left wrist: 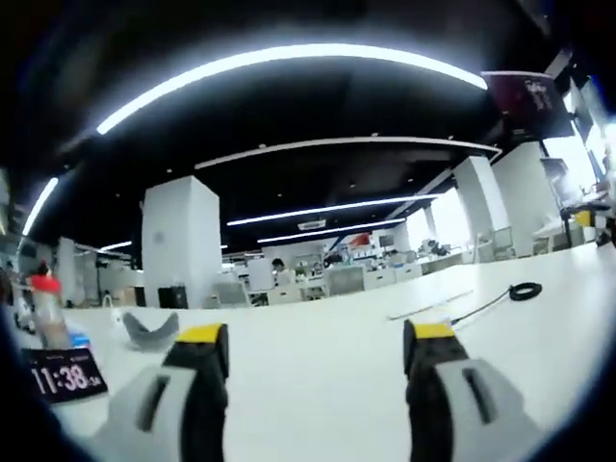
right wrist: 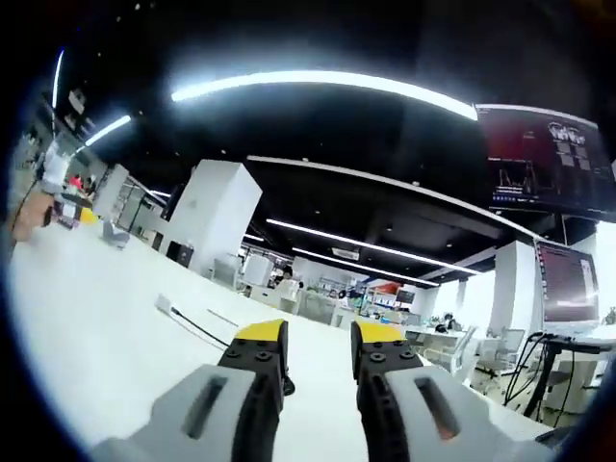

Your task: Plug the desk Type‑C cable into the charger adapter.

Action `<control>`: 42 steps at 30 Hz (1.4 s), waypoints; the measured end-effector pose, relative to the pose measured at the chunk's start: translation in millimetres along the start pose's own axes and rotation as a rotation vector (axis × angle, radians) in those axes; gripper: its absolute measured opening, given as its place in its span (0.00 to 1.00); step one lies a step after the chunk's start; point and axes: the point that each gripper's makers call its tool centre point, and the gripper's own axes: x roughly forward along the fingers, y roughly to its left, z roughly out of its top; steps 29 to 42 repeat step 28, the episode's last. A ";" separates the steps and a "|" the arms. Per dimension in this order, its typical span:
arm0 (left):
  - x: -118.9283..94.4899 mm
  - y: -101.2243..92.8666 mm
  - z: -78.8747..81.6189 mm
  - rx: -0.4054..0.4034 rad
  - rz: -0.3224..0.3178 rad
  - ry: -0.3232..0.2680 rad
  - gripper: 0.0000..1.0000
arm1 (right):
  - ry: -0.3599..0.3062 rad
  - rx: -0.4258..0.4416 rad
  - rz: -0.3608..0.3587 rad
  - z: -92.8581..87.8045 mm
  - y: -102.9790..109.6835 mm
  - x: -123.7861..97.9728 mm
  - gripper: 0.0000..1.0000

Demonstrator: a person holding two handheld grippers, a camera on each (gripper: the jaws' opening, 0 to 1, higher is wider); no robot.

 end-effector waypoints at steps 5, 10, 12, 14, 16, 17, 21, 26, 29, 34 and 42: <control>1.0 -3.3 -3.4 0.009 -0.014 0.016 0.73 | 0.037 0.028 0.026 -8.2 2.3 2.6 0.27; 1.7 -6.7 -1.9 -0.011 -0.036 0.006 0.71 | 0.039 -0.010 0.026 -6.5 5.8 2.2 0.27; 1.3 -5.0 -1.6 -0.011 -0.033 0.004 0.71 | 0.039 -0.004 0.030 -6.5 6.7 2.3 0.27; 1.4 -4.9 -2.6 -0.009 -0.035 0.009 0.71 | 0.044 -0.003 0.029 -7.4 6.9 2.2 0.27; 1.2 -6.1 -3.4 -0.009 -0.041 0.013 0.71 | 0.056 0.001 0.025 -9.6 6.6 2.4 0.27; 1.3 -7.3 -3.8 -0.011 -0.045 0.015 0.70 | 0.062 0.000 0.024 -10.7 6.8 2.4 0.27; 1.4 -8.7 -5.6 -0.009 -0.054 0.024 0.69 | 0.072 -0.002 0.026 -12.2 8.8 2.1 0.27; 0.6 -7.4 -4.2 -0.017 -0.055 0.016 0.67 | 0.067 0.003 0.028 -10.8 10.4 1.3 0.27; 0.1 -7.8 -2.5 -0.020 -0.057 0.007 0.67 | 0.067 0.007 0.028 -11.1 10.0 1.0 0.27; 0.1 -7.8 -2.5 -0.020 -0.057 0.007 0.67 | 0.067 0.007 0.028 -11.1 10.0 1.0 0.27; 0.1 -7.8 -2.5 -0.020 -0.057 0.007 0.67 | 0.067 0.007 0.028 -11.1 10.0 1.0 0.27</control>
